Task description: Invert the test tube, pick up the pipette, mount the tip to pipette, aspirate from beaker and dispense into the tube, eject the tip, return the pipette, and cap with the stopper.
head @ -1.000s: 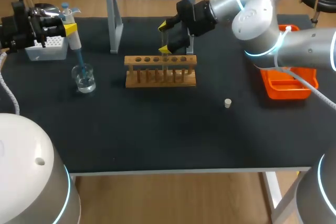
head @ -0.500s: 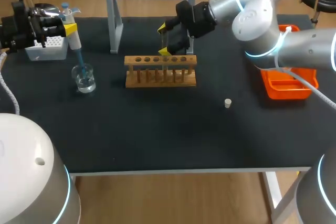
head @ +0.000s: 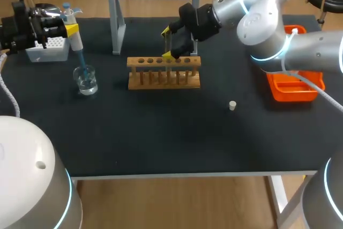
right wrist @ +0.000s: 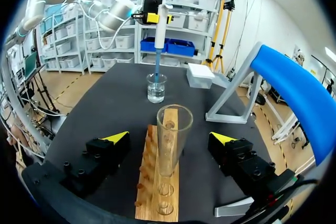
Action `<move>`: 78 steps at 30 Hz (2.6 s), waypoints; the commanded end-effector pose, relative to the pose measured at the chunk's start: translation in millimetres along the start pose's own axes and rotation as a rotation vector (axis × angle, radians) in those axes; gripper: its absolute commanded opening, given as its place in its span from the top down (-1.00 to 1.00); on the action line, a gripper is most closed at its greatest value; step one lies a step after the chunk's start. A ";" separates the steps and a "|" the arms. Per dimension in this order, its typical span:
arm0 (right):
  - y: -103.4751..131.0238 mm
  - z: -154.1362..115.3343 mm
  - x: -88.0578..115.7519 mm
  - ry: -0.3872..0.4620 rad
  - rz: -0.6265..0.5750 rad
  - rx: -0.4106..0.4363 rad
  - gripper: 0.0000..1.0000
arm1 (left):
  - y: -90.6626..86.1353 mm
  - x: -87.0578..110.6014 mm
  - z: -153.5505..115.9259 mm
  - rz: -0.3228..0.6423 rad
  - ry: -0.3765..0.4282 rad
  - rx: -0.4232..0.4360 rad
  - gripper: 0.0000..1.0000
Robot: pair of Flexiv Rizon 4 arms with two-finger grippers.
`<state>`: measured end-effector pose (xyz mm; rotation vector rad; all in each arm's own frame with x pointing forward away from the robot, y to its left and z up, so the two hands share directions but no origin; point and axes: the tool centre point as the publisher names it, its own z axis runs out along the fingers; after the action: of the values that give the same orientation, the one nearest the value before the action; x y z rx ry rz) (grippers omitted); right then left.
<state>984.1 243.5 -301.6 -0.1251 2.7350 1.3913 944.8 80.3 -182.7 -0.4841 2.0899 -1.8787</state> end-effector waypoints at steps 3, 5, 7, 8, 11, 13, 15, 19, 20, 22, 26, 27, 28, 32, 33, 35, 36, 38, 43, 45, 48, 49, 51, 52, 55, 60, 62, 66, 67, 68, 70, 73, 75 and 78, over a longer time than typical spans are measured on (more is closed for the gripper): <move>-0.3 4.7 -4.0 0.008 0.002 0.012 -1.00 | -0.9 0.5 -0.6 0.000 0.000 -0.001 1.00; -0.3 4.8 -4.1 0.009 0.002 0.012 -1.00 | -0.9 0.5 -0.6 0.000 0.000 -0.001 1.00; -0.2 4.9 -4.3 0.008 0.001 0.014 -1.00 | -0.9 0.5 -0.6 0.000 0.000 -0.001 1.00; -0.2 5.0 -4.4 0.008 0.002 0.013 -1.00 | -0.9 0.5 -0.6 0.000 0.000 -0.001 1.00; -0.1 5.1 -4.7 0.005 0.000 0.015 -1.00 | -0.9 0.5 -0.6 0.000 0.000 -0.001 1.00; -0.1 5.0 -4.8 0.004 0.000 0.016 -1.00 | -0.9 0.5 -0.6 0.000 0.000 -0.001 1.00; -0.1 4.8 -5.1 0.003 0.000 0.016 -1.00 | -0.9 0.5 -0.6 0.000 0.000 -0.001 1.00; 0.3 3.8 -5.5 0.003 -0.009 0.014 -1.00 | -0.9 0.5 -0.6 0.000 0.000 -0.001 1.00; 0.3 3.8 -5.5 0.003 -0.009 0.014 -1.00 | -0.9 0.5 -0.6 0.000 0.000 -0.001 1.00; 0.3 3.8 -5.5 0.003 -0.009 0.014 -1.00 | -0.9 0.5 -0.6 0.000 0.000 -0.001 1.00; 0.3 3.8 -5.5 0.003 -0.009 0.014 -1.00 | -0.9 0.5 -0.6 0.000 0.000 -0.001 1.00; 0.3 3.8 -5.5 0.003 -0.009 0.014 -1.00 | -0.9 0.5 -0.6 0.000 0.000 -0.001 1.00; 0.3 3.8 -5.5 0.003 -0.009 0.014 -1.00 | -0.9 0.5 -0.6 0.000 0.000 -0.001 1.00; 0.3 3.8 -5.5 0.003 -0.009 0.014 -1.00 | -0.9 0.5 -0.6 0.000 0.000 -0.001 1.00; 0.3 3.8 -5.5 0.003 -0.009 0.014 -1.00 | -0.9 0.5 -0.6 0.000 0.000 -0.001 1.00; 0.3 3.8 -5.5 0.003 -0.009 0.014 -1.00 | -0.9 0.5 -0.6 0.000 0.000 -0.001 1.00; 0.3 3.8 -5.5 0.003 -0.009 0.014 -1.00 | -2.2 1.1 -1.3 0.001 -0.001 -0.001 1.00; 0.3 3.8 -5.5 0.003 -0.009 0.014 -1.00 | -4.1 2.0 -2.6 0.003 -0.005 0.000 1.00; 0.3 3.8 -5.5 0.003 -0.009 0.014 -1.00 | -12.0 5.7 -4.8 0.016 -0.017 -0.002 1.00; 0.3 3.8 -5.5 0.003 -0.009 0.014 -1.00 | -16.1 7.3 -5.4 0.021 -0.020 -0.005 1.00; 0.3 3.8 -5.5 0.003 -0.009 0.014 -1.00 | -21.6 9.8 -6.4 0.031 -0.025 -0.009 1.00; 0.3 3.8 -5.5 0.003 -0.009 0.014 -1.00 | -23.5 10.7 -6.6 0.038 -0.028 -0.013 1.00; 0.3 3.8 -5.5 0.003 -0.009 0.014 -1.00 | -26.7 12.7 -7.0 0.043 -0.030 -0.017 1.00; 0.3 3.8 -5.5 0.003 -0.009 0.014 -1.00 | -28.5 13.6 -7.2 0.047 -0.032 -0.018 1.00; 0.3 3.8 -5.5 0.003 -0.009 0.014 -1.00 | -34.9 16.9 -8.2 0.058 -0.036 -0.021 1.00; 0.3 3.8 -5.5 0.003 -0.009 0.014 -1.00 | -43.9 22.8 -8.7 0.075 -0.043 -0.027 1.00; 0.3 3.8 -5.5 0.003 -0.009 0.014 -1.00 | -46.9 24.8 -8.8 0.079 -0.045 -0.028 1.00; 0.3 3.8 -5.5 0.003 -0.009 0.014 -1.00 | -53.7 29.0 -8.4 0.092 -0.048 -0.031 1.00; 0.3 3.8 -5.5 0.003 -0.009 0.014 -1.00 | -55.4 29.6 -7.7 0.094 -0.048 -0.032 1.00; 0.3 3.8 -5.5 0.003 -0.009 0.014 -1.00 | -57.3 30.1 -6.7 0.099 -0.046 -0.037 1.00; 0.3 3.8 -5.5 0.003 -0.009 0.014 -1.00 | -60.7 29.7 -4.6 0.100 -0.049 -0.043 1.00; 0.3 3.8 -5.5 0.003 -0.009 0.014 -1.00 | -67.3 29.7 -0.7 0.101 -0.047 -0.052 1.00; 0.3 3.8 -5.5 0.003 -0.009 0.014 -1.00 | -74.0 30.6 2.5 0.108 -0.038 -0.059 1.00; 0.3 3.8 -5.5 0.003 -0.009 0.014 -1.00 | -86.5 33.2 8.1 0.115 -0.026 -0.070 1.00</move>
<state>988.8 247.1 -303.5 -0.1375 2.7386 1.3740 921.2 55.4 -108.1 -0.3913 2.1020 -1.7513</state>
